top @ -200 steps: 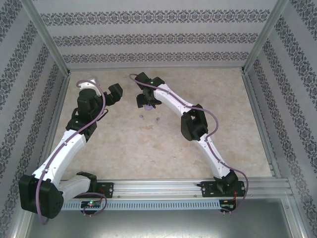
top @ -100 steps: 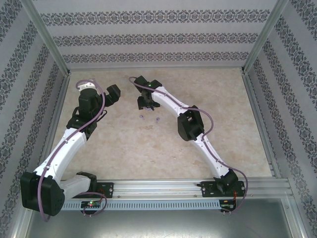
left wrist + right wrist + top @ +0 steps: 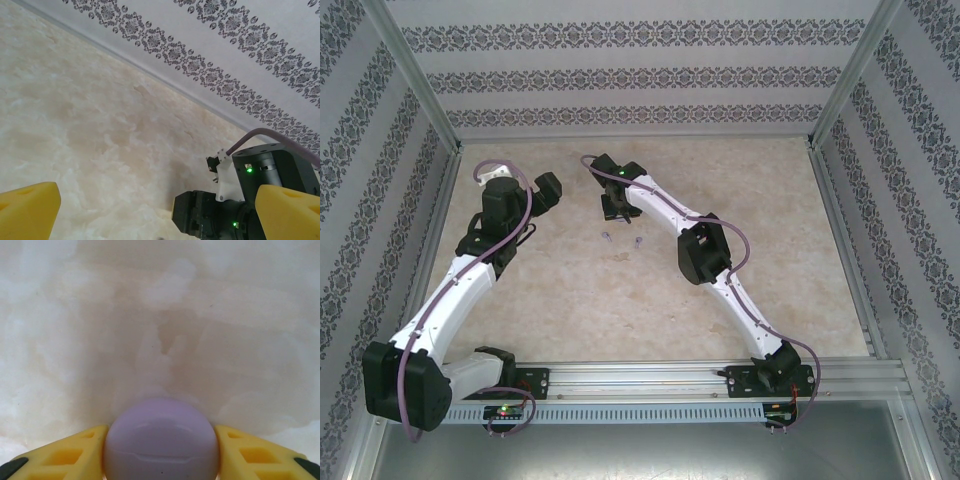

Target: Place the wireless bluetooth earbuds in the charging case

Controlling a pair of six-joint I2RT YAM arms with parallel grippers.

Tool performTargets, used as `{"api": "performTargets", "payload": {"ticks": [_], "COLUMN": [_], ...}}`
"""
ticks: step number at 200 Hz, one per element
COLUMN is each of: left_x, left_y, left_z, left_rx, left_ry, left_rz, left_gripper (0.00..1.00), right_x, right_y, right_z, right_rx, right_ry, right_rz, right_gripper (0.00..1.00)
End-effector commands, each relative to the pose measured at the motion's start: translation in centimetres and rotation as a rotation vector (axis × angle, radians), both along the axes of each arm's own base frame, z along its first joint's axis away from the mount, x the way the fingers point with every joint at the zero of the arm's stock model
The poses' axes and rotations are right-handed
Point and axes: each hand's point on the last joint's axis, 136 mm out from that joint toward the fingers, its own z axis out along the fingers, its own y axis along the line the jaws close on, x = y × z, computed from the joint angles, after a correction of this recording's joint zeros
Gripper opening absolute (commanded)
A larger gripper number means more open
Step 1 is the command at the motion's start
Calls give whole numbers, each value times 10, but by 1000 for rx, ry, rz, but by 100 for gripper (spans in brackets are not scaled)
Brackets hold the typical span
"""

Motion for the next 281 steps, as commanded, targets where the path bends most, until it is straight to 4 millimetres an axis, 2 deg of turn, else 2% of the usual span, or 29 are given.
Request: {"api": "performTargets", "payload": {"ticks": [1,28,62,98,134,196,250,281], "left_x": [-1,2,1,-4,-12,-21,-26,-26], "left_y": [-4,-22,-52,-86,-118,-169,-219,-238], "left_z": [-11,-27,-40,-44,-46,-64,-80,-85], "left_rx": [5,-10,-93,-171,-236,-392,-433,-432], "left_ry": [23,25,-14,-100,-183,-242,-223,-224], "left_rz": [-39,-146,-284,-416,-536,-709,-817,-835], "left_gripper": [99,95,94,94,94,94,86,81], "right_x": [-7,-7,-10,-28,-56,-93,-101,-102], "right_y": [9,7,-9,-44,-74,-101,-105,-100], "right_z": [4,38,94,120,126,122,125,128], "right_rx": [30,107,192,255,384,558,609,619], "right_ry": [16,-11,-65,-62,-46,-21,-31,-26], "right_rz": [-1,-41,-112,-262,-479,-810,-920,-908], "right_gripper": [28,25,25,24,24,24,24,24]}}
